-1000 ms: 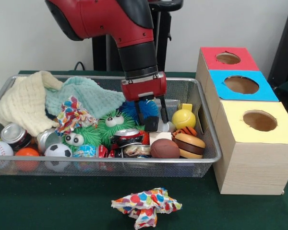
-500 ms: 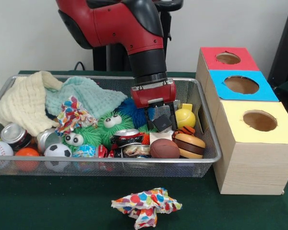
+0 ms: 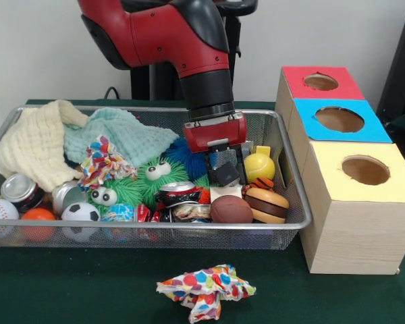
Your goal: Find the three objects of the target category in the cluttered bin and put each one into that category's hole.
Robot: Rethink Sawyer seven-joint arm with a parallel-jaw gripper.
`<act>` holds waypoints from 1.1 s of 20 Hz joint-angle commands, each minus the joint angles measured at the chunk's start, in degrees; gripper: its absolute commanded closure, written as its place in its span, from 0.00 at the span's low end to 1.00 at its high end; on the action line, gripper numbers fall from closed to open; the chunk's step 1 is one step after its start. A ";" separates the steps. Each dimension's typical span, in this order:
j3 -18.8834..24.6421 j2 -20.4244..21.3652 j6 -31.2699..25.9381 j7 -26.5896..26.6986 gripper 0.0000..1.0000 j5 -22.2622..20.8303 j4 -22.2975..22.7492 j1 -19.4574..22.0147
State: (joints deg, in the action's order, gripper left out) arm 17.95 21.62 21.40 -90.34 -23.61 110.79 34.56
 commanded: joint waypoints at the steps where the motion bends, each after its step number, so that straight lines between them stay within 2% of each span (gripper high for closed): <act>1: -9.34 -8.25 -12.58 -2.16 1.00 0.92 -8.89 -4.12; 5: -18.09 -4.75 -16.44 2.29 1.00 0.78 -11.61 -12.10; 8: -22.80 -3.27 -18.12 3.11 1.00 0.71 -12.95 -15.74; 9: -24.10 -2.08 -19.77 4.53 1.00 -0.55 -13.49 -16.87; 12: -24.99 0.89 -24.57 8.07 1.00 -4.28 -14.43 -17.94; 15: -26.30 2.78 -26.13 9.29 1.00 -7.95 -15.61 -19.16; 19: -24.49 4.99 -28.91 7.94 1.00 -10.91 -15.23 -17.75; 22: -22.57 6.94 -31.90 8.98 1.00 -13.63 -15.20 -16.23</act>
State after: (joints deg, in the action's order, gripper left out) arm 0.18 29.09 2.56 -90.34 -30.81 100.57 14.49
